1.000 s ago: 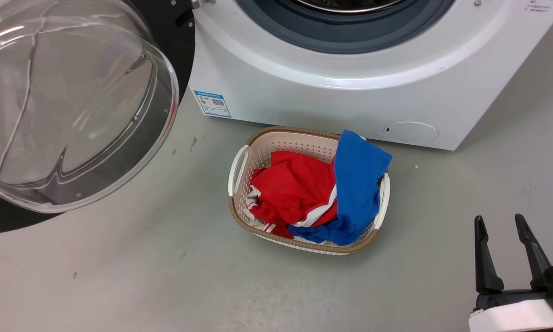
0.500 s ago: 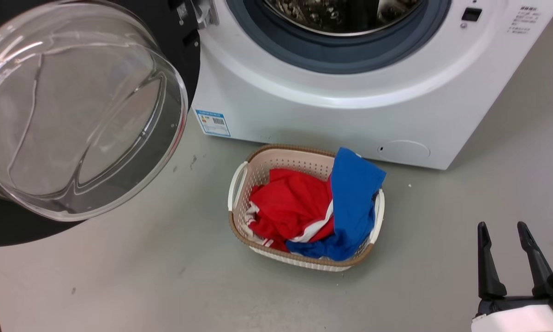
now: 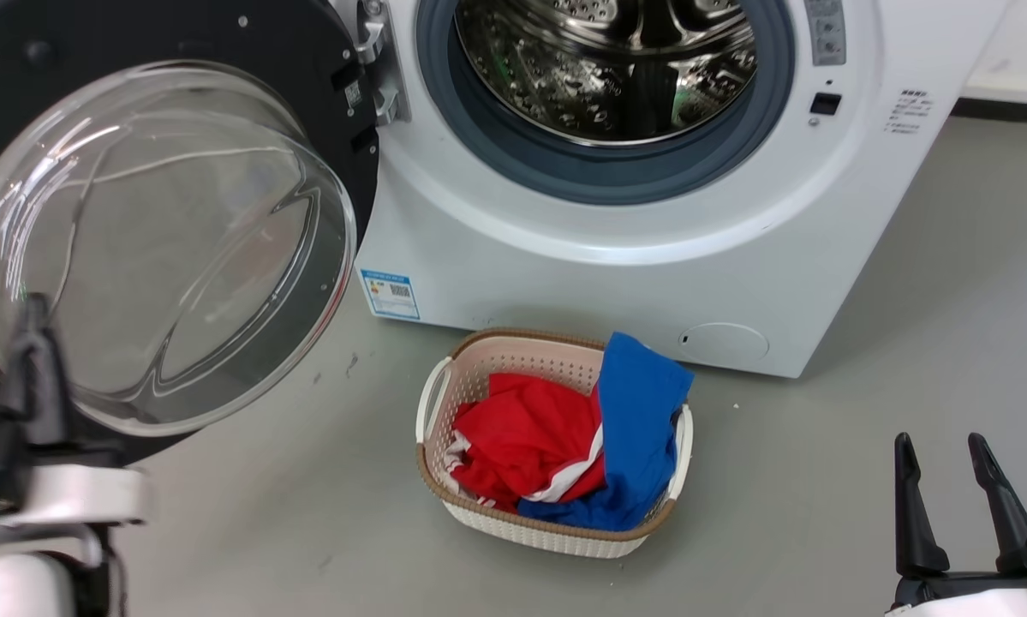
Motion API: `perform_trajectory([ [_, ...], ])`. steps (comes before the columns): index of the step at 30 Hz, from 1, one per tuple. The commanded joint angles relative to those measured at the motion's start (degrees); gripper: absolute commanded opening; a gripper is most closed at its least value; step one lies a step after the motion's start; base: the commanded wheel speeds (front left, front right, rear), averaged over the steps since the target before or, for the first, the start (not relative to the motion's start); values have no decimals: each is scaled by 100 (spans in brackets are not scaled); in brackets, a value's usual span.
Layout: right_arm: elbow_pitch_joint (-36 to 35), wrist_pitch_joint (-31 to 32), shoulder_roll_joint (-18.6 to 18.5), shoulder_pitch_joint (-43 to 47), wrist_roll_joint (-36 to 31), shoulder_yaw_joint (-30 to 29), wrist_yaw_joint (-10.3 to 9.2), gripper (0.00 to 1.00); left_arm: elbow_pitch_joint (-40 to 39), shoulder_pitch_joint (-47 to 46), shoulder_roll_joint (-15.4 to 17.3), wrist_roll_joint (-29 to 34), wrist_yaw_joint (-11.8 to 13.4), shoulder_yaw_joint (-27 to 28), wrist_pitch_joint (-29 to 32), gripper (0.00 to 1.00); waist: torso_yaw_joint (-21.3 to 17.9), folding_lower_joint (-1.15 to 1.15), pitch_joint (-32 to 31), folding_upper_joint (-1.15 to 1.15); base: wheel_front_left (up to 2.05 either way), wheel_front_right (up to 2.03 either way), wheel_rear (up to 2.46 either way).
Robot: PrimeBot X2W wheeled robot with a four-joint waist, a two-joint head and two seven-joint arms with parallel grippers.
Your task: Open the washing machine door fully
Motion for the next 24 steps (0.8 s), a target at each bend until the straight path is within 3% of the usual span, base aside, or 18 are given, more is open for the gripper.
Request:
perform_trajectory([
  [1,-41,-11,9,47,38,-3,-1,100,-67,99,-45,16,-26,-73,13,0,-41,0,-67,0,0,0,0],
  [10,-254,-11,9,176,59,-9,-1,100,-242,479,-460,60,-150,-865,13,0,-228,0,-300,0,0,0,0],
  [24,-329,-11,9,395,150,11,-1,100,207,1004,-885,-250,-211,-1447,13,0,-559,0,-438,0,0,0,0],
])
